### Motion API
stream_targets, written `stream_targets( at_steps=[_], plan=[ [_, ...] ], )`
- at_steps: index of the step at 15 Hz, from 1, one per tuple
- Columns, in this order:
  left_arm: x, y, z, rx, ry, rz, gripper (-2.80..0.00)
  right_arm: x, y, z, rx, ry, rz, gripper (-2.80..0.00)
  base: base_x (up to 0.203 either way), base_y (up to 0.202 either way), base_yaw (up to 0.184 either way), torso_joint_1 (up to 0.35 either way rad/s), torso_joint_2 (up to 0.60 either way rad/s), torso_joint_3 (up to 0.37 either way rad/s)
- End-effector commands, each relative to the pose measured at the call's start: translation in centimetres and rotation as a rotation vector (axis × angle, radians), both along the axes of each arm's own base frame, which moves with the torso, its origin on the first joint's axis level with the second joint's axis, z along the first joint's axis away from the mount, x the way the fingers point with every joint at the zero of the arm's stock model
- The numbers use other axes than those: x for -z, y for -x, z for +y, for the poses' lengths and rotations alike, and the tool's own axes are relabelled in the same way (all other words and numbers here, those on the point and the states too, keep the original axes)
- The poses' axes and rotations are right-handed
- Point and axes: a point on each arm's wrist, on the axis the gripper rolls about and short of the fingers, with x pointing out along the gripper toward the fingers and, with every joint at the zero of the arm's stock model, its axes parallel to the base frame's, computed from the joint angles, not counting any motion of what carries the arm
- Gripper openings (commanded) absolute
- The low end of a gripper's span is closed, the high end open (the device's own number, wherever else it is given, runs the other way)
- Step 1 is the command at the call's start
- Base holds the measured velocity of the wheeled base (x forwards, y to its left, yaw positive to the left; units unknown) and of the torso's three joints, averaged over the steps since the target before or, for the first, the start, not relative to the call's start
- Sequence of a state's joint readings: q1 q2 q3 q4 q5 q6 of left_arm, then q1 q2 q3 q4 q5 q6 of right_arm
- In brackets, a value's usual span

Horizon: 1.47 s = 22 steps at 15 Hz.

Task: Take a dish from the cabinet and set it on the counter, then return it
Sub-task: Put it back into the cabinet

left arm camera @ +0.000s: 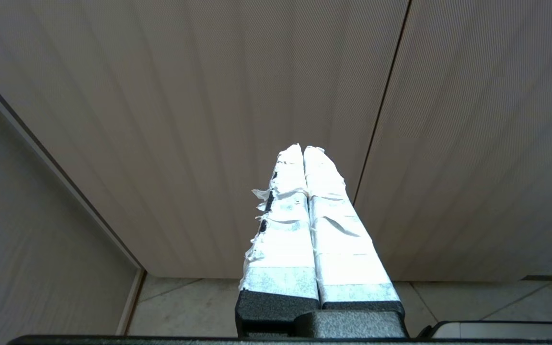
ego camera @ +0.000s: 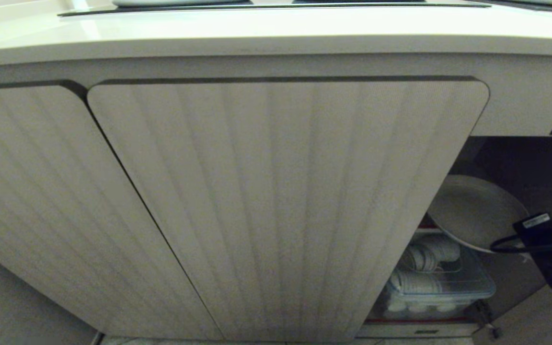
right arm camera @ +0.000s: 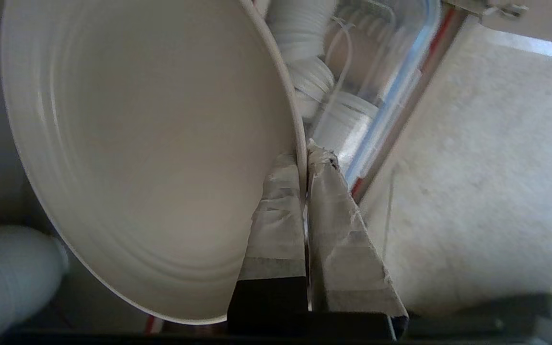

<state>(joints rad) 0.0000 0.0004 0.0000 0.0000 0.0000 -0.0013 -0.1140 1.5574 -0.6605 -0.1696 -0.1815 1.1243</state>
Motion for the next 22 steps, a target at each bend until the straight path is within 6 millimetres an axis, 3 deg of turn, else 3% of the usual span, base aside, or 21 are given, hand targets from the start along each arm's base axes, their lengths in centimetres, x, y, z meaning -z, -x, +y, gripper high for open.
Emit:
stream_targets(
  at_steps=[1,8,22],
  plan=[
    [0.0,0.0,0.0,0.000,0.000,0.000,-2.80,0.3,-0.8,-0.3,0.012,-0.005,0.008,-2.80,0.000,0.000,0.000,0.000,0.00,0.000],
    [0.0,0.0,0.0,0.000,0.000,0.000,-2.80,0.5,-3.5,-0.6,0.017,-0.015,-0.016,-2.80,0.000,0.000,0.000,0.000,0.00,0.000],
    [0.0,0.0,0.0,0.000,0.000,0.000,-2.80,1.5,-6.4,-0.9,0.012,-0.010,-0.072,-2.80,0.000,0.000,0.000,0.000,0.00,0.000]
  ],
)
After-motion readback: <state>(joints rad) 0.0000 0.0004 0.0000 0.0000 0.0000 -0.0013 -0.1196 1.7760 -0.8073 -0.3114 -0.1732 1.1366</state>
